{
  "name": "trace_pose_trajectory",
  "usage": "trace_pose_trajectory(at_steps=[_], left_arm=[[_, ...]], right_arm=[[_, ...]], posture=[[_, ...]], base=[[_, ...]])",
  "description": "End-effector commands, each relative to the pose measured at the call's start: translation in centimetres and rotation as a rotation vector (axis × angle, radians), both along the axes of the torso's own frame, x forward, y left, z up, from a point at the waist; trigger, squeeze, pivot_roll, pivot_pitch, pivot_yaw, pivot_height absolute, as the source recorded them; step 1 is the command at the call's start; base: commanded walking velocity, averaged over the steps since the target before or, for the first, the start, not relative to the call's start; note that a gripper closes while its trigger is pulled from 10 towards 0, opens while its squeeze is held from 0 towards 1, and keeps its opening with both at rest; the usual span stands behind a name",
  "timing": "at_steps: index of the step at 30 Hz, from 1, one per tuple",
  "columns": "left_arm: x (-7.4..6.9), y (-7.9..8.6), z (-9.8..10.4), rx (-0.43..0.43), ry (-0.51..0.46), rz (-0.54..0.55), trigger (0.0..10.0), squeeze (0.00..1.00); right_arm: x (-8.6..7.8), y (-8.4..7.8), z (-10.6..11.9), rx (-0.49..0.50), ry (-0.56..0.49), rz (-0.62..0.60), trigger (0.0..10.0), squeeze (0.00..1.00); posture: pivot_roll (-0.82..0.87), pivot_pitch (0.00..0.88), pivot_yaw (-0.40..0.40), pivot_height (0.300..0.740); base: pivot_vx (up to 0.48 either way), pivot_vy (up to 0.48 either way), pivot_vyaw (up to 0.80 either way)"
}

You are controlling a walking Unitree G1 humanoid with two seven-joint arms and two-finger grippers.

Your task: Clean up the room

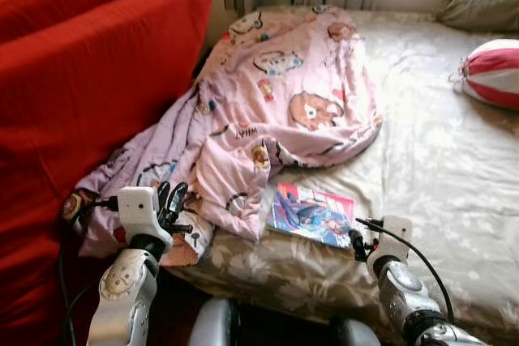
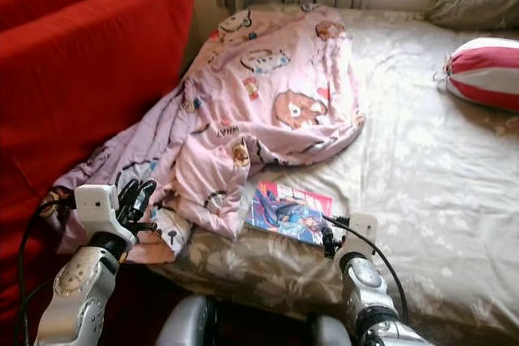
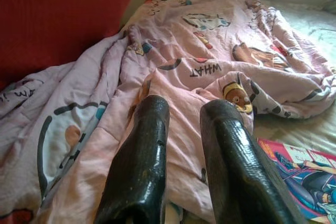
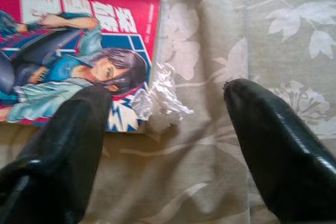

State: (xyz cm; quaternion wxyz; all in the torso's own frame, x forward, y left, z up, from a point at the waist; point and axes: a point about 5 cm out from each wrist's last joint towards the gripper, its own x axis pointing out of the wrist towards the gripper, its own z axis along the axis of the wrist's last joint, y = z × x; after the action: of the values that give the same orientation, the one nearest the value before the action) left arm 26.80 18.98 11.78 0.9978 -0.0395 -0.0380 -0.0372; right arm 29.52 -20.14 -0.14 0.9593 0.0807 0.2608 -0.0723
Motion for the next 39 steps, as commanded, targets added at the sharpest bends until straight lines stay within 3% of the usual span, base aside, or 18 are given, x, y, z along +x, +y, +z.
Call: trace_pose_trajectory(at_steps=[1,9,10,11,22,33,34,35,36,37,39], left_arm=[[-0.5,0.1,0.2,-0.008,0.006,0.010,10.0,0.00],[-1.0,0.4,1.0,-0.009,-0.005,0.034,10.0,0.00],[-1.1,0.5,1.2,-0.009,-0.008,0.038,10.0,0.00],[-1.1,0.5,1.4,-0.008,-0.010,0.039,10.0,0.00],[-1.8,0.2,2.6,-0.006,-0.024,0.041,10.0,0.00],[-3.0,0.1,2.7,-0.001,0.001,0.049,10.0,0.00],[-3.1,0.2,2.6,0.000,0.003,0.050,10.0,0.00],[-3.1,0.2,2.6,0.000,0.003,0.050,10.0,0.00],[-3.1,0.2,2.6,0.001,0.006,0.052,10.0,0.00],[-3.3,0.4,2.5,0.003,0.010,0.058,10.0,0.00],[-3.4,0.6,2.5,0.006,0.013,0.064,10.0,0.00]], right_arm=[[0.1,-0.2,0.1,0.002,0.004,-0.014,10.0,1.00],[1.2,-0.1,1.2,0.001,-0.023,0.019,10.0,1.00],[1.5,-0.1,1.4,-0.004,-0.027,0.022,10.0,0.74],[1.7,-0.1,1.6,-0.005,-0.031,0.022,10.0,0.00],[2.5,1.0,2.2,0.005,-0.017,0.063,10.0,0.00],[3.2,1.1,2.8,0.012,-0.029,0.019,10.0,0.00],[3.2,1.0,2.9,0.010,-0.031,0.011,4.7,0.00],[3.2,1.0,2.9,0.010,-0.031,0.011,4.7,0.00],[3.2,1.0,2.9,0.009,-0.030,0.006,1.1,0.00],[3.1,0.8,2.9,0.008,-0.025,-0.006,0.0,0.00],[3.1,0.7,2.8,0.011,-0.021,-0.011,0.0,0.00]], posture=[[0.17,0.237,0.047,0.630],[0.20,0.280,0.044,0.630],[0.20,0.285,0.043,0.630],[0.20,0.290,0.043,0.630],[0.22,0.336,0.044,0.630],[0.23,0.352,0.041,0.630],[0.23,0.350,0.041,0.630],[0.23,0.350,0.041,0.630],[0.23,0.350,0.041,0.630],[0.23,0.348,0.040,0.630],[0.23,0.348,0.040,0.630]], base=[[0.000,0.000,0.00],[0.000,0.000,0.00],[0.000,0.000,0.00],[0.000,0.000,0.00],[0.000,0.000,0.00],[0.000,0.000,0.00],[0.000,0.000,0.00],[0.000,0.000,0.00],[0.000,0.000,0.00],[0.000,0.000,0.00],[0.000,0.000,0.00]])
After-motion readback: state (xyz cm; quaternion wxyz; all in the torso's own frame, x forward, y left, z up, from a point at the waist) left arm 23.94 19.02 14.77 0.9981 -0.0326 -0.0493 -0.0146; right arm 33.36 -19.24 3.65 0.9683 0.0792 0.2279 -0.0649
